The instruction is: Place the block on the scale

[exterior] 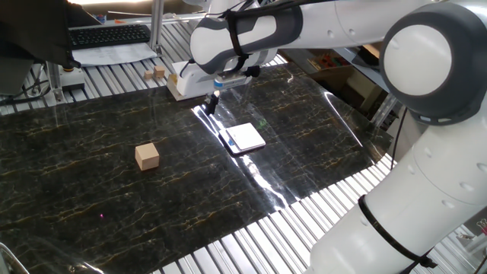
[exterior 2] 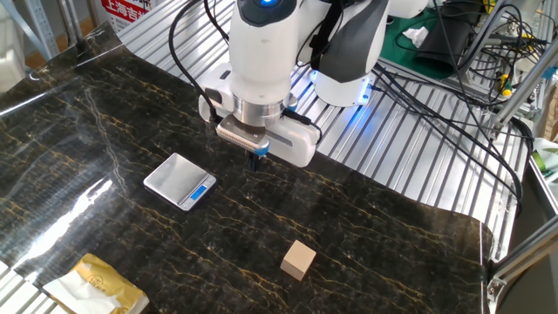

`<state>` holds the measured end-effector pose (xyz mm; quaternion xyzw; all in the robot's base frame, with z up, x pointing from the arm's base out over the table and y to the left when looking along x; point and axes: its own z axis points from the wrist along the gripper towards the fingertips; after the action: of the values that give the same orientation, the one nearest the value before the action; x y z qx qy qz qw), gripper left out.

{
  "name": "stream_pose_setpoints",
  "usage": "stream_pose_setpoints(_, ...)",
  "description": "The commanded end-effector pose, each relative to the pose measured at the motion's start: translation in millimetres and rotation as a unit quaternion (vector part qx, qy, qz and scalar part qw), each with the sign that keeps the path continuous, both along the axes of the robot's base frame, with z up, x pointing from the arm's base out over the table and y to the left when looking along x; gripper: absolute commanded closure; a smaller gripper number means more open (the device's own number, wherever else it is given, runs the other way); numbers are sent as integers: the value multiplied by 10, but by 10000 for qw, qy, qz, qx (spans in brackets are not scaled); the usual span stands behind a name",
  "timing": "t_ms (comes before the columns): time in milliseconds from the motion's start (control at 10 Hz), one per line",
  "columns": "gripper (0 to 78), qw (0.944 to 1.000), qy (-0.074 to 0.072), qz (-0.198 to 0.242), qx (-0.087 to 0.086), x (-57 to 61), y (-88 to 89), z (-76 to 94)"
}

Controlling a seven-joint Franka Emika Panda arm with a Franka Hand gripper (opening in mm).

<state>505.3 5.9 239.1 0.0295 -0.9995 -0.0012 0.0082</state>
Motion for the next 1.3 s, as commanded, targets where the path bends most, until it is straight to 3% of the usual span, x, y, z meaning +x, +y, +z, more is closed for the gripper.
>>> stream_pose_setpoints(100,776,10000,71,-9,-57,8,0,13)
stream_pose_setpoints(400,776,9998,68,-121,-107,8,0,13)
stream_pose_setpoints(800,776,9998,148,4,-119,-218,366,-171)
stream_pose_setpoints(1100,776,9993,308,140,-162,-125,505,-244)
stream_pose_setpoints(1200,776,9987,416,205,-188,-38,595,-299)
stream_pose_setpoints(1300,776,9990,399,137,-175,50,759,-419)
